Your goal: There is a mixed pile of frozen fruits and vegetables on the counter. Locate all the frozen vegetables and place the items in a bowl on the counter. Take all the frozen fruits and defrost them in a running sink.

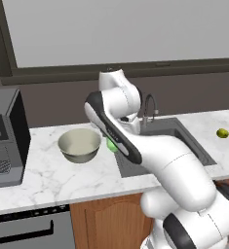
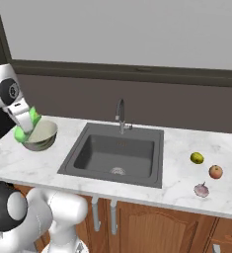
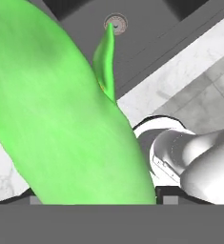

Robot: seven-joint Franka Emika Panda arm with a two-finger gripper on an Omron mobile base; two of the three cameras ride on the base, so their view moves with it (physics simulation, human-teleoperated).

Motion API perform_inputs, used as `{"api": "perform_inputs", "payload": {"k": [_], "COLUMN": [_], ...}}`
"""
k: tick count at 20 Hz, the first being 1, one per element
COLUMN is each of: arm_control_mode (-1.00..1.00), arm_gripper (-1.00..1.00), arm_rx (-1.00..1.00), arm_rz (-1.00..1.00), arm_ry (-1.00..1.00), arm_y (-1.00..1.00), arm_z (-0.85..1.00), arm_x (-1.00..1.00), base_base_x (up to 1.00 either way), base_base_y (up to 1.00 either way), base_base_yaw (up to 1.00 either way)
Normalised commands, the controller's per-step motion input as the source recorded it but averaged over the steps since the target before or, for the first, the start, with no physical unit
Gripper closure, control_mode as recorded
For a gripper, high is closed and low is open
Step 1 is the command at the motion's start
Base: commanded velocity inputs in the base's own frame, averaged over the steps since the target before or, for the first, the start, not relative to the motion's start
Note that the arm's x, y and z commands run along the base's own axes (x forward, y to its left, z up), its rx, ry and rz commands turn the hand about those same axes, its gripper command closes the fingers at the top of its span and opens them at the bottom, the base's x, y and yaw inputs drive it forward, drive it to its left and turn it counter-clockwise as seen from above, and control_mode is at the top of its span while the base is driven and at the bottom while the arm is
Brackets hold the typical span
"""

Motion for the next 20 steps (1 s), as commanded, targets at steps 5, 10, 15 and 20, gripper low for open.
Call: {"api": "perform_inputs", "payload": {"k": [5,10,15,20], "arm_control_mode": [-1.0,-1.0,-1.0,-1.0], "arm_gripper": [1.0,1.0,1.0,1.0], "arm_rx": [0.0,0.01,0.06,0.03], "arm_rz": [-0.1,-0.04,-0.02,0.0], "arm_ry": [-0.05,-0.05,-0.1,-0.13], "arm_y": [0.5,0.28,0.15,0.3], "arm_z": [0.0,-0.01,-0.07,-0.24], "arm_x": [0.65,0.72,0.7,0.41], "base_base_x": [0.0,0.0,0.0,0.0], "base_base_y": [0.0,0.0,0.0,0.0], "base_base_yaw": [0.0,0.0,0.0,0.0]}}
